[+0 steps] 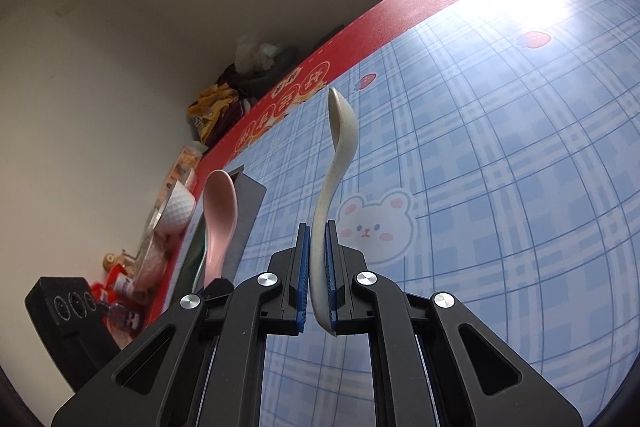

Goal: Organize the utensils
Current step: 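Lower the pink spoon into the steel tray and open the left tool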

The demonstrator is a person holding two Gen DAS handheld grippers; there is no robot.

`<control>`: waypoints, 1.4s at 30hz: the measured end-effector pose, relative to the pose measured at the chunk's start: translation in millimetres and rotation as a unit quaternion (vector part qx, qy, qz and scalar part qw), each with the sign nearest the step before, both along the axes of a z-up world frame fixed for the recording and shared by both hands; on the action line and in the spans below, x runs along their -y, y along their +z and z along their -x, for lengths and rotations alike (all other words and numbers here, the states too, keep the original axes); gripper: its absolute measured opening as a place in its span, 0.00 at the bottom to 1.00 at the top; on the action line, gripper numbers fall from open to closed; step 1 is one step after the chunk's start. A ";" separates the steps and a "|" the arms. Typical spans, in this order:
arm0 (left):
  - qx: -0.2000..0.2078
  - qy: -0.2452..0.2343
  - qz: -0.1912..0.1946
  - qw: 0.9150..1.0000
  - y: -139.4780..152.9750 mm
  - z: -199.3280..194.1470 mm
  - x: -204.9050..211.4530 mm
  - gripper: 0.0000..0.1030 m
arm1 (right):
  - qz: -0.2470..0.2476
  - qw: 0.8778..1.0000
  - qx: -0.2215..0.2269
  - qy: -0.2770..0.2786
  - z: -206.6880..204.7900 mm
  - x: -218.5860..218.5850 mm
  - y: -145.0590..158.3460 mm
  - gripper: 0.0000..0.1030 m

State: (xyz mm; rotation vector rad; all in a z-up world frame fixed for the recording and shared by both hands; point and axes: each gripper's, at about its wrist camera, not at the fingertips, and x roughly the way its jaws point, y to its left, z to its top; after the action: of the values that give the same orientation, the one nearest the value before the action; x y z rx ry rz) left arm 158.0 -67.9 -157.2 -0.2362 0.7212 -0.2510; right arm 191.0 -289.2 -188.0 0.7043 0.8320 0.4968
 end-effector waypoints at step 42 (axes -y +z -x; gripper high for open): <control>-0.133 0.034 -0.067 0.988 17.5 -33.5 -95.3 0.13 | -0.003 1.000 -0.009 -0.004 1.9 -0.2 -2.5 0.07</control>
State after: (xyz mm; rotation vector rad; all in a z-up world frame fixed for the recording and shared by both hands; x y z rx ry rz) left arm 191.5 27.4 -139.7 -0.1674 0.9897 -0.1066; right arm 189.1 -289.0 -190.5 0.7182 0.8448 0.4863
